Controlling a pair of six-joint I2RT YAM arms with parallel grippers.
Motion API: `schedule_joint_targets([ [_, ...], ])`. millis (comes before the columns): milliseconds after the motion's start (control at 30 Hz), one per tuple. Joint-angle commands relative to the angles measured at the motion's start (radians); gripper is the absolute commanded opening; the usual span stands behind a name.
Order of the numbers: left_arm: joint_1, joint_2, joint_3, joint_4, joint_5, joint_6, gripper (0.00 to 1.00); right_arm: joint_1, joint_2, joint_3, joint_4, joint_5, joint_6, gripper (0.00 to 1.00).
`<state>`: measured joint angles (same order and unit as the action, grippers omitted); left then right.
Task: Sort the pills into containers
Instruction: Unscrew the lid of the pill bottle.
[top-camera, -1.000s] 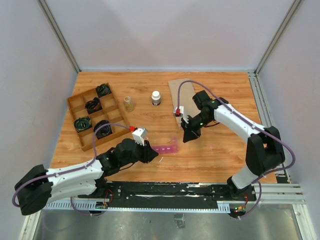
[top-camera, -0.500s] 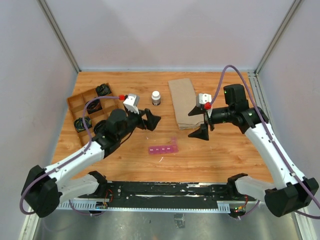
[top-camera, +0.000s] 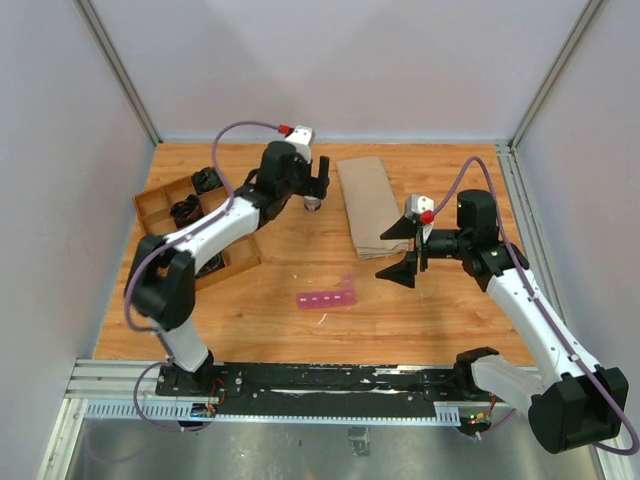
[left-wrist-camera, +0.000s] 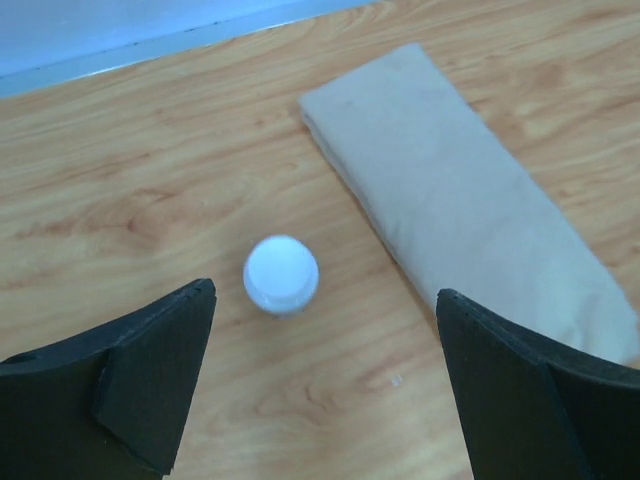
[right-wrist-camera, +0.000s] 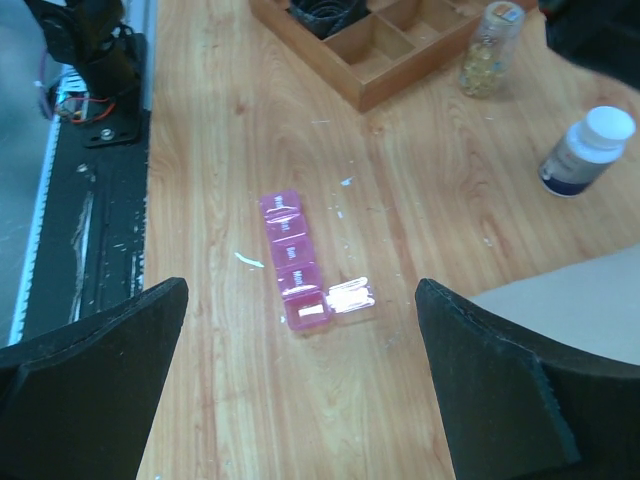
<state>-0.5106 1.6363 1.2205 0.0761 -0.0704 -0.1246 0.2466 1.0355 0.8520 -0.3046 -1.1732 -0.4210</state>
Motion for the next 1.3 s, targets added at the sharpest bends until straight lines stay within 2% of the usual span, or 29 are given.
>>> schedule_joint_targets([
  [0, 0.006, 0.262, 0.290, -0.267, -0.094, 0.097, 0.95, -0.021, -0.014, 0.029, 0.034, 0.105, 0.016, 0.99],
  [167, 0.006, 0.527, 0.640, -0.492, -0.142, 0.079, 0.87, -0.021, 0.017, 0.047, 0.008, 0.119, 0.022, 0.99],
  [367, 0.006, 0.642, 0.821, -0.599, -0.153, 0.086, 0.79, -0.021, 0.021, 0.041, 0.007, 0.138, 0.023, 0.99],
  [467, 0.007, 0.661, 0.840, -0.621, -0.145, 0.084, 0.73, -0.022, 0.021, 0.040, 0.008, 0.137, 0.025, 0.99],
  [800, 0.009, 0.614, 0.789, -0.623, -0.145, 0.070, 0.71, -0.022, 0.028, 0.036, 0.008, 0.135, 0.025, 0.99],
  [1167, 0.015, 0.580, 0.771, -0.642, -0.177, 0.058, 0.63, -0.022, 0.030, 0.032, 0.007, 0.136, 0.022, 0.99],
  [1267, 0.015, 0.576, 0.768, -0.648, -0.174, 0.056, 0.58, -0.022, 0.028, 0.030, 0.007, 0.132, 0.023, 0.99],
])
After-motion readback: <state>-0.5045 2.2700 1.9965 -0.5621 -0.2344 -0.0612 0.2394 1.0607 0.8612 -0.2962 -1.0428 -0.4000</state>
